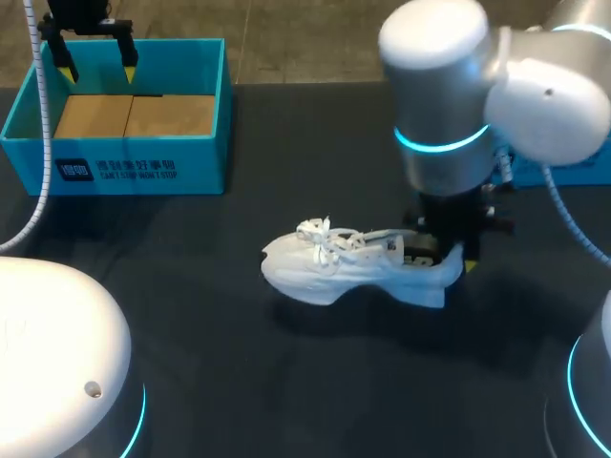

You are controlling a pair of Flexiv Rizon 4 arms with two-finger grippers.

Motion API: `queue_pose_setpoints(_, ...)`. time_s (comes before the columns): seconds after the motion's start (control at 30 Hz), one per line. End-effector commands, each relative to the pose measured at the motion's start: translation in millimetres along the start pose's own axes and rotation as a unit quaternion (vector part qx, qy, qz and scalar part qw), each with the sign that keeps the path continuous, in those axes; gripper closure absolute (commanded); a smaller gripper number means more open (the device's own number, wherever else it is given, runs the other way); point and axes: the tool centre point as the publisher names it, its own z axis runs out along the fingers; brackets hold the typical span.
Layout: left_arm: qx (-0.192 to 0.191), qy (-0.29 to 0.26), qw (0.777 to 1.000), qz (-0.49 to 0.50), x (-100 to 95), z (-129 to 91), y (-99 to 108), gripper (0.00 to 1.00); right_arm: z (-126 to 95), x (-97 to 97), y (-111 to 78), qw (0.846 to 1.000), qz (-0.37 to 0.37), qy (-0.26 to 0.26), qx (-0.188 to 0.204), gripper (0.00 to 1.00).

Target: Take the shoe out of the shoebox, open the shoe tongue, remove and reinsert the insole, then place the shoe into the shoebox

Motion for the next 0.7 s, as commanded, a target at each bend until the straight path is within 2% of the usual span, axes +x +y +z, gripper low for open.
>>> queue_pose_setpoints(0.03, 0.000, 0.000, 1.000, 0.000, 0.0, 0.0, 0.0, 0.00, 9.2, 22.6, -6.5, 1.000, 0.000, -0.021, 0.002, 1.00)
queue_pose_setpoints(0.37, 0.000, 0.000, 1.000, 0.000, 0.0, 0.0, 0.0, 0.00, 23.4, 40.8, -30.1, 1.000, -0.005, -0.020, 0.016, 1.00)
queue_pose_setpoints(0.7, 0.000, 0.000, 1.000, 0.000, 0.0, 0.0, 0.0, 0.00, 31.0, 61.3, -43.3, 0.999, 0.004, -0.026, 0.017, 1.00)
